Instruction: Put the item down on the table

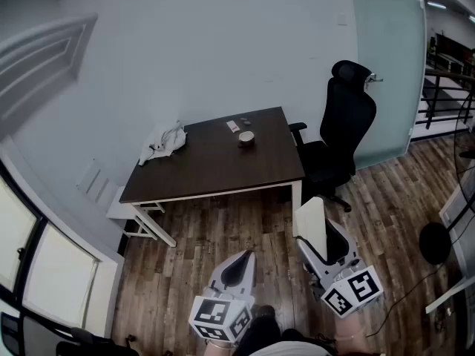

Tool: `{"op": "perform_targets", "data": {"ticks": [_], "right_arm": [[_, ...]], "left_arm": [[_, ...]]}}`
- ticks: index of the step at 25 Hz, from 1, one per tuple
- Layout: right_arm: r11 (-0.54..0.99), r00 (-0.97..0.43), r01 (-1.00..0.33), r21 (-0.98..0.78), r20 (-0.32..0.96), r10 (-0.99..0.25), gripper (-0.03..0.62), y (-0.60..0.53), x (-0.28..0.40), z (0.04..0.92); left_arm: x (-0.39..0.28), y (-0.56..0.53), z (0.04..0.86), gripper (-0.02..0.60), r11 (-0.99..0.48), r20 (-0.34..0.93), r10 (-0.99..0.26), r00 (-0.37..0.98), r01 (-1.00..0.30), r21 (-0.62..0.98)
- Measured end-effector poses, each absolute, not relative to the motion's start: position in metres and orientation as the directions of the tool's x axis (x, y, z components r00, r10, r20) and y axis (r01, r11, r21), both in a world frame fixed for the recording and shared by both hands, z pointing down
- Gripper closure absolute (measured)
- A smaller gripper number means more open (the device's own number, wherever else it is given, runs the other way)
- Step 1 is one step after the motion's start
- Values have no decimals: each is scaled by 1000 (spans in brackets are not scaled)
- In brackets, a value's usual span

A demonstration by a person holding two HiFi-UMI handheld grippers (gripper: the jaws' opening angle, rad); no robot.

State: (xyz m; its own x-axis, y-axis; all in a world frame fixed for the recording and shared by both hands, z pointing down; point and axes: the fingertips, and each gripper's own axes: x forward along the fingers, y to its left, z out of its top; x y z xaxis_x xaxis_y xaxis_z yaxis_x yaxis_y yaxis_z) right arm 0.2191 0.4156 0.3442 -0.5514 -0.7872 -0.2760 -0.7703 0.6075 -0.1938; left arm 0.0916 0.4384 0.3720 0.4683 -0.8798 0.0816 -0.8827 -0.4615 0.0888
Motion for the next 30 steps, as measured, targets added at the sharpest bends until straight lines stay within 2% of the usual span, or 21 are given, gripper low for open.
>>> {"op": "perform_targets", "data": {"ticks": [7, 30], "right_arm": [[631, -559, -739, -235, -310, -769, 290, 391, 205, 346], [584, -527, -785, -208, -273, -805, 292, 242, 116, 348]], "left_arm": [[79, 412, 378, 561, -475, 84, -872, 483, -874, 101], [-17, 262, 383, 561, -509, 76, -849, 522, -849, 143]]}}
